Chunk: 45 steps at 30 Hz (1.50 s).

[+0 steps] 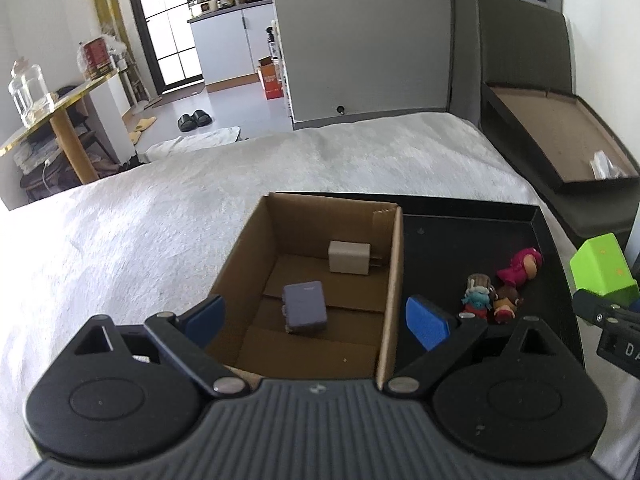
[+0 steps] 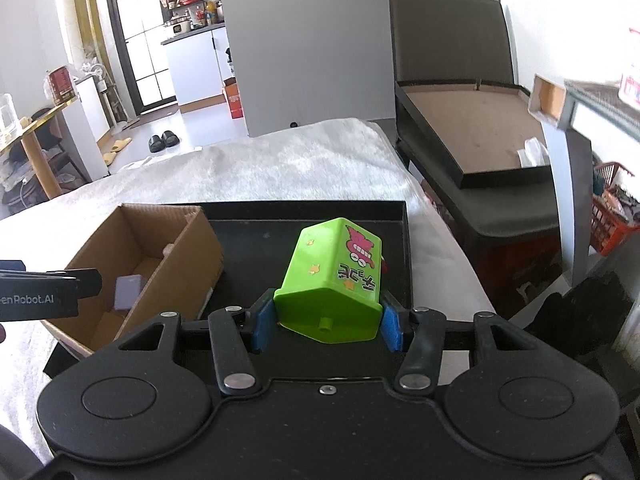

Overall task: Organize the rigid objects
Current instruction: 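Lift the green hexagonal toy with the right gripper and carry it into the box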

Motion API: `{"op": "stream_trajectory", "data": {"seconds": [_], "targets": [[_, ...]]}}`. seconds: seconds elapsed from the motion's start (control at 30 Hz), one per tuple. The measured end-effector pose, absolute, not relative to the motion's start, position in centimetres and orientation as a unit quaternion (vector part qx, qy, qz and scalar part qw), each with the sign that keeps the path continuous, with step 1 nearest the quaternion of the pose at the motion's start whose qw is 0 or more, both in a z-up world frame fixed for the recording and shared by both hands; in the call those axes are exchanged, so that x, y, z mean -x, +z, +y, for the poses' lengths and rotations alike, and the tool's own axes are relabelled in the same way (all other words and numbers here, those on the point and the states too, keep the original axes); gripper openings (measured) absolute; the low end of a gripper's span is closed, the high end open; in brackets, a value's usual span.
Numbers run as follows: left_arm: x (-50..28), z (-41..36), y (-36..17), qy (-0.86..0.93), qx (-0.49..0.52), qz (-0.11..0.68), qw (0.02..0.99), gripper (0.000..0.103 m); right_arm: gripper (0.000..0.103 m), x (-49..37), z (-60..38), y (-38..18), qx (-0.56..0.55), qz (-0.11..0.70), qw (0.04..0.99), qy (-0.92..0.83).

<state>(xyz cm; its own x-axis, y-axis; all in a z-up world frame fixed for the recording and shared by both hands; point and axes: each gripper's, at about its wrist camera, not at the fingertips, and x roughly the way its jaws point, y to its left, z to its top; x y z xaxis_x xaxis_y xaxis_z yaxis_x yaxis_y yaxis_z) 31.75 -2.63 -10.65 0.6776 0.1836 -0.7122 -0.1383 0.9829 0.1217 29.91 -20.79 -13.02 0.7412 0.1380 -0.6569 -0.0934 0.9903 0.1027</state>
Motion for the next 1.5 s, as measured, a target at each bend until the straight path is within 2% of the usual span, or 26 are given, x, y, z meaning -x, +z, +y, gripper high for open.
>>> {"op": "stream_trajectory", "data": {"seconds": [0.87,1.13,1.3,1.37,1.5], "targets": [[-33.5,7.1,-13.1,0.088,0.077,0.348,0.93,0.096,0.052,-32.0,-10.6,-11.5,0.046,0.354,0.93,0.082],[-33.5,9.0,-15.9,0.087,0.104,0.339,0.931,0.091,0.052,-32.9,-8.0,-12.1,0.056,0.351,0.93,0.092],[-33.9,9.9,-17.1,0.096,0.132,0.351,0.922,0.056,0.052,-33.7,-6.1,-12.8,0.065,0.354,0.927,0.106],[-34.1,10.2,-17.3,0.095,0.138,0.35,0.922,0.045,0.052,-33.9,-5.5,-12.9,0.068,0.354,0.926,0.11],[-34.2,10.2,-17.9,0.09,0.148,0.351,0.92,0.031,0.052,-34.7,-4.0,-13.4,0.082,0.353,0.924,0.121]]}}
